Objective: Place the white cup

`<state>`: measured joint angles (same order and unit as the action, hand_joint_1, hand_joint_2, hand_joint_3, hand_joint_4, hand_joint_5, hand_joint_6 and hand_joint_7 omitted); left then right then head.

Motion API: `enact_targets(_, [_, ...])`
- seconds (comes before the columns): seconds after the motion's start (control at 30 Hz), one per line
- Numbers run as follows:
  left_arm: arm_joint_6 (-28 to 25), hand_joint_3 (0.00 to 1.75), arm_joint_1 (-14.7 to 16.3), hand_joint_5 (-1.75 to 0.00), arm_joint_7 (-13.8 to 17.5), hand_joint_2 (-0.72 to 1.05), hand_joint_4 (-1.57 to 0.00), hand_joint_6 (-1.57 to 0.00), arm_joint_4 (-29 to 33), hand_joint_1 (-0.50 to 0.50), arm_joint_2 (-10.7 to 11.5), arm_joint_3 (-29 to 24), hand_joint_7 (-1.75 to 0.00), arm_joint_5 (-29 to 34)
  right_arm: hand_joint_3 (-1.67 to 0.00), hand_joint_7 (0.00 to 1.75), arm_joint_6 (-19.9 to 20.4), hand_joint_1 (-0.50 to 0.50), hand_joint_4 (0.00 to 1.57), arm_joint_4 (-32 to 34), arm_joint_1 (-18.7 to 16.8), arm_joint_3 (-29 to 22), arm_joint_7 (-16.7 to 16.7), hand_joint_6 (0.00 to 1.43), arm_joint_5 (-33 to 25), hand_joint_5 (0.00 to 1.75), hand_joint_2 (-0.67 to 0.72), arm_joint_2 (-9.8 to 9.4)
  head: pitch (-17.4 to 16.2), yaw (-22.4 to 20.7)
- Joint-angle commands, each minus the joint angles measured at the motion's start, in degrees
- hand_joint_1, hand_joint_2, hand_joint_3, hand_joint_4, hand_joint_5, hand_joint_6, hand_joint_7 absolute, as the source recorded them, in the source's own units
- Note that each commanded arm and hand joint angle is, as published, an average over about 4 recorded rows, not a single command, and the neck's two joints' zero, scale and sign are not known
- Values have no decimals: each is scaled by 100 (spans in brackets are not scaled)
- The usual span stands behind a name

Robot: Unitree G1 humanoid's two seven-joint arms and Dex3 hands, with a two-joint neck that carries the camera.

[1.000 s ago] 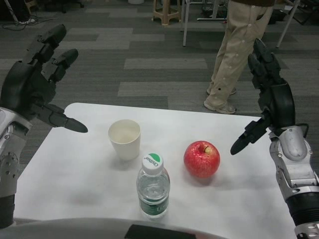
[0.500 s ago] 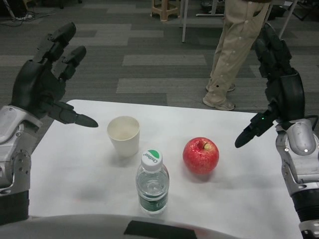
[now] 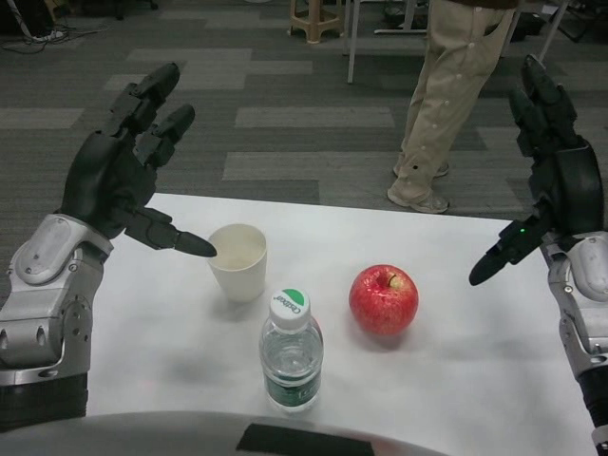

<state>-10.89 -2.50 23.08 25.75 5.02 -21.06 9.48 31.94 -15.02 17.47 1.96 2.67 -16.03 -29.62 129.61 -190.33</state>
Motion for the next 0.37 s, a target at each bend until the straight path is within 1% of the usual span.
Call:
enact_targets(0.03, [78,9,-45,-31,4,-2,0,0,39,-50,-58,-16,-21,-64,0,0,5,-42,0,-40,94,15,-4,0,-23,0,68,-123,31,29])
enact_targets(0.1, [83,9,-102,-31,4,-2,0,0,35,-50,-84,-21,-21,-69,0,0,5,-42,0,-54,112,28,-4,0,-23,0,66,-123,60,22])
enact_targets(0.13, [72,9,-135,-31,4,-2,0,0,35,-50,-84,-25,-21,-69,0,0,5,-43,0,-56,116,30,-4,0,-23,0,66,-101,57,29])
enact_targets(0.37, [2,9,-380,-31,36,-2,0,0,-3,-50,-36,-155,-21,-48,0,0,-4,-42,0,-98,172,32,-4,0,-23,0,66,85,-25,27])
